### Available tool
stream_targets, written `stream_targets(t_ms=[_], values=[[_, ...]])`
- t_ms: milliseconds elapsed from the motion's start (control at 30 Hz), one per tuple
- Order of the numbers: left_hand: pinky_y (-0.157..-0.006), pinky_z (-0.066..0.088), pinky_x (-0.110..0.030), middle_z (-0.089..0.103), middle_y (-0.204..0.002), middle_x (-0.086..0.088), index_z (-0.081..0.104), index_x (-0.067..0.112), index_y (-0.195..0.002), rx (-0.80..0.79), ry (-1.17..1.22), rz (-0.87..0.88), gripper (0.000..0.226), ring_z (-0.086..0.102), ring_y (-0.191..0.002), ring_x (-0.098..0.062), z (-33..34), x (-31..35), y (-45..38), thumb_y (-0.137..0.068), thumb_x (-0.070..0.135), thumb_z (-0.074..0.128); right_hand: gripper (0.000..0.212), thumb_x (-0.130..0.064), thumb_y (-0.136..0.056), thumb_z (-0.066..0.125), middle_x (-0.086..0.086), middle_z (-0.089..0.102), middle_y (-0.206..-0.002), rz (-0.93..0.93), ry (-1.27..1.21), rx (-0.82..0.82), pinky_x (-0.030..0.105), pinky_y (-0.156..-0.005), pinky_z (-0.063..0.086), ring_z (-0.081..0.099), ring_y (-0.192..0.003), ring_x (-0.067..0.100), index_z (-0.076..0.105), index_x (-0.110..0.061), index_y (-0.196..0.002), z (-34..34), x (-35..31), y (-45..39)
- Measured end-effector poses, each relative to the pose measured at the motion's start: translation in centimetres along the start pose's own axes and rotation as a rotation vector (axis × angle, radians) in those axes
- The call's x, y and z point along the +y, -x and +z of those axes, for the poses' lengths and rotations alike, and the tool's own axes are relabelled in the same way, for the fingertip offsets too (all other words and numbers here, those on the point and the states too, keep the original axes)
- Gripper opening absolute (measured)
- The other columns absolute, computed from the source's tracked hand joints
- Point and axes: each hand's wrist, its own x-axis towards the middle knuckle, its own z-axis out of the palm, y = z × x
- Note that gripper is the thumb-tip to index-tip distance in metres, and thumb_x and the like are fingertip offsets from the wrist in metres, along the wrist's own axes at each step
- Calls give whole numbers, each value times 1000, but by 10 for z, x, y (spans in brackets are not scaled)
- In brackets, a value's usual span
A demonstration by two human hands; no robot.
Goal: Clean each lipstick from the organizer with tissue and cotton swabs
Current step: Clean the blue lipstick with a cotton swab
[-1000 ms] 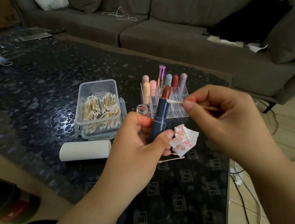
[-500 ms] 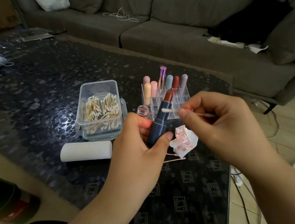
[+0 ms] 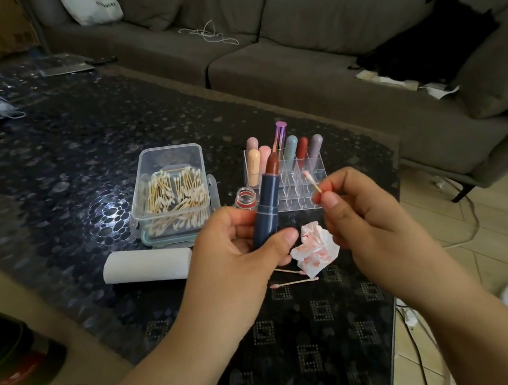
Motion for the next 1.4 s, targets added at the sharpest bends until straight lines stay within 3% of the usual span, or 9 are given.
stream_targets(t_ms=[167,400,567,633,733,867,1000,1133,1400], values=[[-54,50,-14,69,-69,6,59,16,-82,-20,40,9,27,68,-60,-9,3,0,2,-67,5,79,34,-52,-68,58,13,49,-61,53,-71,-4,26,-53,38,40,-54,13,65,-25,-88,7,-9,-2],[-59,54,-19,71,-74,4,61,13,-84,-118,75,-45,28,70,-68,-12,4,3,4,-63,13,79,23,-41,-68,64,-7,39,-44,14,-171,10,16,-46,33,34,-44,5,69,-19,-73,13,-9,-3],[-67,56,-26,72,-86,-13,66,4,-97,-330,311,-207,37,70,-77,-24,-2,7,1,-69,28,60,31,-38,-71,65,26,57,-64,19,-238,-32,25,-56,47,52,-53,20,72,-12,-86,3,-8,-2],[-62,54,-23,70,-79,-14,69,4,-90,-338,321,-207,30,69,-69,-22,-1,7,2,-72,25,59,29,-41,-73,64,28,60,-71,-8,-174,-54,41,-57,47,52,-57,35,73,-18,-89,2,-8,-2],[-56,53,-22,68,-71,-13,70,5,-81,-292,357,-197,23,66,-61,-20,0,6,2,-72,23,58,24,-47,-82,65,17,55,-62,-59,-113,-67,30,-49,41,44,-50,25,65,-28,-98,-2,-6,-1],[-54,53,-21,66,-67,-11,65,-2,-90,-282,381,-197,31,64,-58,-18,0,7,1,-74,23,54,19,-50,-83,46,0,55,-63,-116,-16,-45,43,-56,44,48,-55,19,49,-34,-91,-10,-3,1],[-53,52,-21,66,-68,-9,65,-1,-92,-277,383,-196,33,63,-58,-17,0,7,1,-74,24,54,10,-33,-94,49,-6,57,-67,-183,150,44,25,-51,42,50,-56,11,50,-30,-85,-12,-4,2],[-54,51,-21,66,-69,-9,66,0,-92,-292,375,-178,34,62,-59,-16,-1,7,3,-73,25,55,10,-22,-87,55,-21,60,-75,-208,228,117,7,-54,40,56,-63,0,52,-30,-82,-12,-9,2],[-54,50,-21,65,-70,-8,66,0,-93,-297,352,-165,34,60,-59,-16,-2,7,3,-74,27,56,11,-23,-91,61,-7,63,-75,-260,222,154,14,-52,44,57,-62,12,58,-27,-81,-10,-9,1]])
